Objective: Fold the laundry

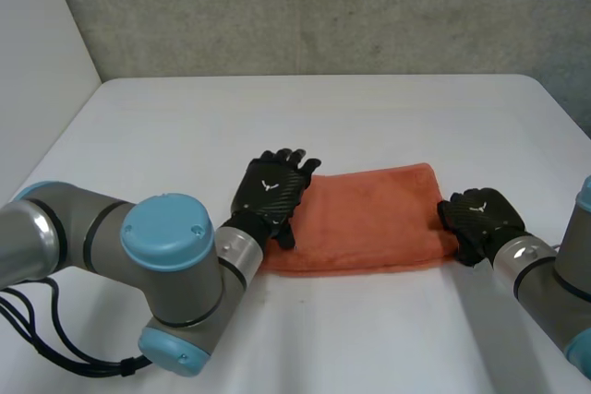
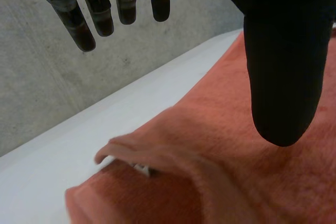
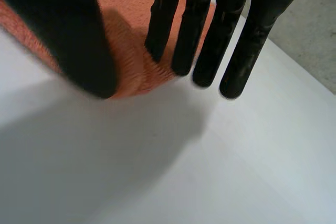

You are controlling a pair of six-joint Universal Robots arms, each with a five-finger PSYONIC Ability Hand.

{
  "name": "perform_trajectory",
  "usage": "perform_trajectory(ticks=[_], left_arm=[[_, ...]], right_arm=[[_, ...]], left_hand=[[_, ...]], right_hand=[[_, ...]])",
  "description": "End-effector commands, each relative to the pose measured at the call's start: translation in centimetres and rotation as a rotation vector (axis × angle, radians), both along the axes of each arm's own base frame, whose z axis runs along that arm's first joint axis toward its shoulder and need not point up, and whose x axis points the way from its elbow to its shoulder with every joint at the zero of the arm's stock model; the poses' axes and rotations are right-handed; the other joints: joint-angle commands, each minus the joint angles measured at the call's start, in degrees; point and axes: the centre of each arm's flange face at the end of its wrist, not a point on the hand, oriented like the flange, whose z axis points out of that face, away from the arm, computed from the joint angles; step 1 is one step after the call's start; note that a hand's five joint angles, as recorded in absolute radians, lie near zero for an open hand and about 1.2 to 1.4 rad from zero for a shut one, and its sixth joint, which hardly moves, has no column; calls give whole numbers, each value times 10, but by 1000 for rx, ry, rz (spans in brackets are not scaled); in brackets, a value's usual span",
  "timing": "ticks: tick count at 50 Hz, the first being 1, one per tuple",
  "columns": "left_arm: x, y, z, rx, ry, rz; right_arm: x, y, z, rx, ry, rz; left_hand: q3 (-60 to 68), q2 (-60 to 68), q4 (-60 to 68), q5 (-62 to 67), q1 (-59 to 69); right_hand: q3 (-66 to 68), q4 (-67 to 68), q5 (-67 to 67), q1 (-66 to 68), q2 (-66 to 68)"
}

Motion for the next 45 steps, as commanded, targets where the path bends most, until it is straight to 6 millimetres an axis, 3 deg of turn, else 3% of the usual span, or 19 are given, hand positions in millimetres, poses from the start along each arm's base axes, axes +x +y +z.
perform_trajectory(ticks=[1,7,9,10,11,12,14,15,17,20,22,23,25,31,37,38,39,41,45], left_arm=[[13,-5,6,-23,-30,32],[30,-3,26,-51,-18,99],[36,-5,32,-60,-14,133],[44,-9,38,-70,-9,173],[53,-12,44,-80,-8,214],[53,-12,44,-80,-8,215],[72,-19,55,-94,1,285],[72,-19,55,-94,2,286],[82,-23,60,-101,5,313],[98,-27,66,-104,7,361],[111,-29,70,-101,7,398],[111,-29,70,-101,7,398],[119,-30,70,-90,1,420],[122,-27,65,-73,-9,422],[122,-26,63,-68,-10,418],[120,-26,65,-74,-5,414],[120,-26,65,-74,-5,413],[117,-27,67,-84,3,402],[111,-27,71,-97,14,371]], right_arm=[[2,-9,6,-62,-18,5],[11,-26,29,-161,-35,11],[42,-20,49,-218,-74,93],[42,-20,49,-219,-74,93],[64,-10,57,-237,-100,156],[64,-9,57,-237,-100,157],[104,13,71,-251,-169,276],[104,13,72,-251,-170,276],[141,37,60,-177,-225,387],[161,52,51,-126,-256,457],[191,84,26,-5,-288,610],[191,84,26,-4,-288,611],[208,104,-1,87,-276,702],[218,103,0,81,-274,696],[207,86,51,-38,-321,566],[199,78,62,-57,-336,528],[198,78,62,-57,-336,528],[183,62,78,-78,-358,458],[172,57,84,-65,-378,416]], left_hand=[[7,9,7,-12,0],[5,8,5,-13,-1],[5,8,5,-13,-1],[5,8,5,-13,-1],[3,6,4,-15,-3],[3,6,4,-15,-3],[5,8,5,-13,-1],[5,8,5,-13,-1],[3,6,4,-15,-3],[3,6,4,-15,-3],[3,6,4,-15,-3],[3,6,4,-15,-3],[3,6,4,-15,-3],[3,6,3,-15,-3],[3,6,3,-15,-3],[3,6,3,-15,-3],[3,6,3,-15,-3],[3,6,3,-15,-3],[3,6,3,-15,-3]], right_hand=[[345,345,357,418,340],[345,345,357,418,340],[345,345,357,418,340],[345,345,357,418,340],[345,345,357,418,340],[345,345,357,418,340],[345,345,357,418,340],[345,345,357,418,340],[345,345,357,418,340],[345,345,357,418,340],[345,345,357,418,340],[345,345,357,418,340],[345,345,357,418,340],[345,345,357,418,340],[312,312,324,385,307],[142,142,154,215,137],[140,140,153,213,136],[-296,-295,-283,-222,-300],[-355,-355,-343,-282,-360]])
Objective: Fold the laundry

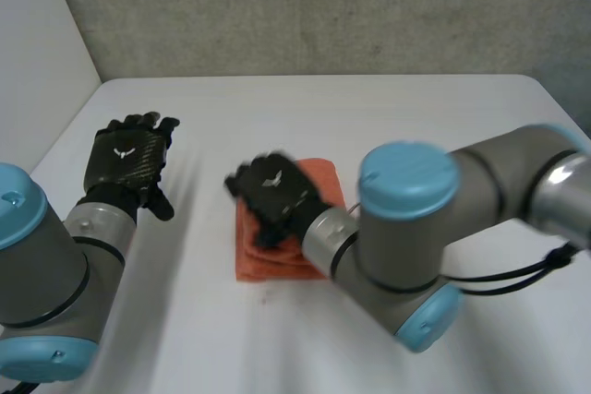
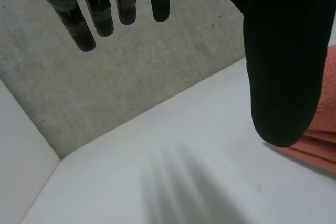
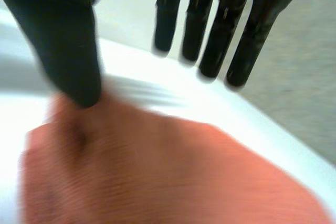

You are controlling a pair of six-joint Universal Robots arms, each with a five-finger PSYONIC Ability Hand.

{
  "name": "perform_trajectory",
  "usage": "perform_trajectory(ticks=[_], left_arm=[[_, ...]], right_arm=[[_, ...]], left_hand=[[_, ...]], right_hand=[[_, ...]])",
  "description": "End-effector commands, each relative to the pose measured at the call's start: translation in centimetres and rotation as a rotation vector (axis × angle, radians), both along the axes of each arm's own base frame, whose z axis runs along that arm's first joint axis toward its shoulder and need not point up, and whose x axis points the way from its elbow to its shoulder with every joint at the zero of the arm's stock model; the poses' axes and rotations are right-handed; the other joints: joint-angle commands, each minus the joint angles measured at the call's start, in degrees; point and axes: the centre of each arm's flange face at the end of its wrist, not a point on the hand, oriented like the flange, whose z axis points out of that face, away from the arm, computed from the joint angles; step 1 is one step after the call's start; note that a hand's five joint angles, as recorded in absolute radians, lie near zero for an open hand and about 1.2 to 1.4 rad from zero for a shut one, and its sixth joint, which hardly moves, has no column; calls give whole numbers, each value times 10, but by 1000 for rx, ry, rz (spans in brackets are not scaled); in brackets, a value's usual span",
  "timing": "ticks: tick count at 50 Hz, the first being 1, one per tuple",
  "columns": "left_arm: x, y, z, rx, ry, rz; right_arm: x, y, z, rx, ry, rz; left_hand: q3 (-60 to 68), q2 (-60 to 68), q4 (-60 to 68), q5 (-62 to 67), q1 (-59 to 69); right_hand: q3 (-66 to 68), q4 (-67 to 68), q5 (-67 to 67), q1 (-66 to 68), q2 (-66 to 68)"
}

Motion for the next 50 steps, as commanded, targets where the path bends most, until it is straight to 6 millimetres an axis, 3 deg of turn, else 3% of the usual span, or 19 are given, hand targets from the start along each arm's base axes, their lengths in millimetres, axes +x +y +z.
perform_trajectory(ticks=[1,2,7,11,13,15,25,32,37,39,40,42,43,44,45,46,47,48,50], left_arm=[[-16,2,9,-35,19,-73],[-16,2,9,-35,19,-74],[-54,18,13,-52,39,-208],[-73,24,9,-47,42,-260],[-81,25,4,-36,44,-283],[-96,23,-9,2,63,-310],[-98,16,-63,211,3,-286],[-82,11,-74,281,-37,-238],[-69,8,-64,305,-50,-205],[-67,11,-40,277,-31,-207],[-67,11,-40,277,-31,-207],[-68,16,-10,208,9,-224],[-68,16,-10,208,9,-224],[-67,17,8,163,31,-227],[-67,17,8,163,32,-227],[-67,19,27,116,57,-231],[-64,20,44,70,80,-231],[-64,20,44,70,80,-231],[-60,21,81,-28,128,-227]], right_arm=[[-34,-21,30,35,-61,-139],[-34,-21,30,35,-61,-139],[-61,-51,32,144,-142,-278],[-65,-57,27,194,-151,-303],[-66,-58,22,215,-137,-307],[-66,-63,3,269,-90,-321],[-65,-70,-41,376,16,-340],[-69,-78,-38,315,50,-349],[-70,-82,-17,248,39,-346],[-72,-81,11,198,-7,-348],[-72,-81,11,198,-7,-348],[-77,-81,42,133,-63,-367],[-77,-82,42,133,-63,-367],[-83,-84,58,97,-92,-401],[-92,-88,76,48,-126,-453],[-92,-88,76,48,-127,-454],[-101,-92,94,-4,-162,-510],[-101,-92,94,-4,-163,-511],[-119,-93,129,-112,-237,-617]], left_hand=[[3,6,5,-15,-3],[3,6,5,-15,-3],[3,6,4,-15,-3],[3,6,5,-15,-3],[5,8,6,-13,-1],[7,10,8,-12,0],[5,8,6,-13,-1],[3,6,5,-15,-3],[3,6,5,-15,-3],[3,6,4,-15,-3],[3,6,4,-15,-3],[3,6,4,-15,-3],[3,6,4,-15,-3],[3,6,4,-15,-3],[3,6,4,-15,-3],[3,6,4,-15,-3],[3,6,4,-15,-3],[3,6,4,-15,-3],[3,6,4,-15,-3]], right_hand=[[-280,-292,-302,-204,-277],[-280,-292,-302,-204,-277],[-280,-292,-302,-204,-277],[-280,-292,-302,-204,-277],[-280,-292,-302,-204,-277],[-280,-292,-302,-204,-277],[-280,-292,-302,-204,-277],[-280,-292,-302,-204,-277],[-280,-292,-302,-204,-277],[-280,-292,-302,-204,-277],[-280,-292,-302,-204,-277],[-280,-292,-302,-204,-277],[-280,-292,-302,-204,-277],[-280,-292,-302,-204,-277],[-280,-292,-302,-204,-277],[-280,-292,-302,-204,-277],[-280,-292,-302,-204,-277],[-280,-292,-302,-204,-277],[-280,-292,-302,-204,-277]])
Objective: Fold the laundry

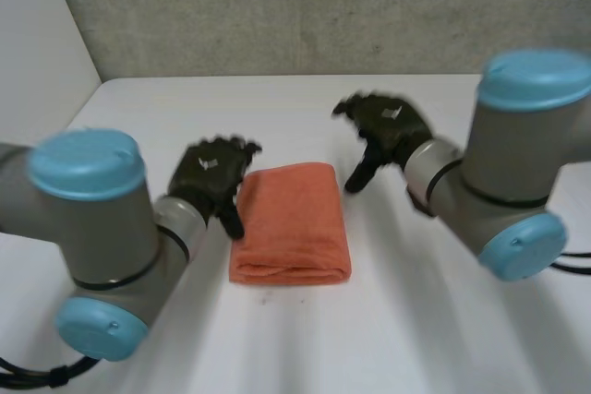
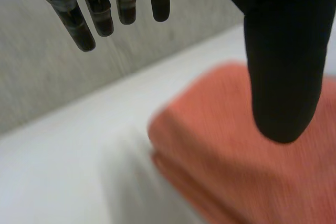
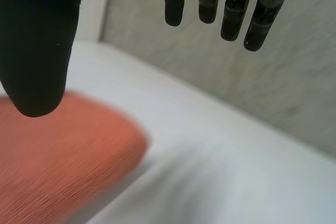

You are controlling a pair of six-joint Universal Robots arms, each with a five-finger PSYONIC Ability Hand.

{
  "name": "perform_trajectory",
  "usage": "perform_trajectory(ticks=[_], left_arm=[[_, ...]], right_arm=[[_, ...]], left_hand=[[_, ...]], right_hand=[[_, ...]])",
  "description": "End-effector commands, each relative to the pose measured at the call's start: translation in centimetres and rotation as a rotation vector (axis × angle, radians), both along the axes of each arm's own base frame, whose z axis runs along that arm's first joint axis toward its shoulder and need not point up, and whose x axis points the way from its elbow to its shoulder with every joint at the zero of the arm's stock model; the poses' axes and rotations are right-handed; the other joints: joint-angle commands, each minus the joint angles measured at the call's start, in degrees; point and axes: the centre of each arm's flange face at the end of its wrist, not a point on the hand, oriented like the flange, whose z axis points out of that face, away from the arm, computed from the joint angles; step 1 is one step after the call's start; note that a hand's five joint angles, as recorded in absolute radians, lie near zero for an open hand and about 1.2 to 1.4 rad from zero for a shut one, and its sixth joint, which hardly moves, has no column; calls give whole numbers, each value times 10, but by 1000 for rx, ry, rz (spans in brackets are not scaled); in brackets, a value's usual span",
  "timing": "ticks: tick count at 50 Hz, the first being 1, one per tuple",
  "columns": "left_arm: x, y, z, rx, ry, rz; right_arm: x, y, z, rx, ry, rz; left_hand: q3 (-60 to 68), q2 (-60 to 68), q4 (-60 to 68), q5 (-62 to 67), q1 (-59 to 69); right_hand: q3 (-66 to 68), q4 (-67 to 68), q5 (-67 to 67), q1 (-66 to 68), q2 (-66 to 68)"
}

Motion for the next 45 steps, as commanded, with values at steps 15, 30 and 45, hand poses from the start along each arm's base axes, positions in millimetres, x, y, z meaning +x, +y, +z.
perform_trajectory(ticks=[15,30,45], left_arm=[[70,-20,155,-234,219,195],[69,-23,159,-213,236,98],[66,-23,150,-208,234,91]], right_arm=[[-92,-3,121,-303,-45,-401],[-79,0,117,-293,-51,-263],[-75,2,100,-255,-26,-244]], left_hand=[[5,8,6,-11,-1],[3,6,5,-13,-3],[3,6,4,-13,-3]], right_hand=[[-22,-33,-38,-20,-27],[-22,-33,-38,-20,-27],[-22,-33,-38,-20,-27]])
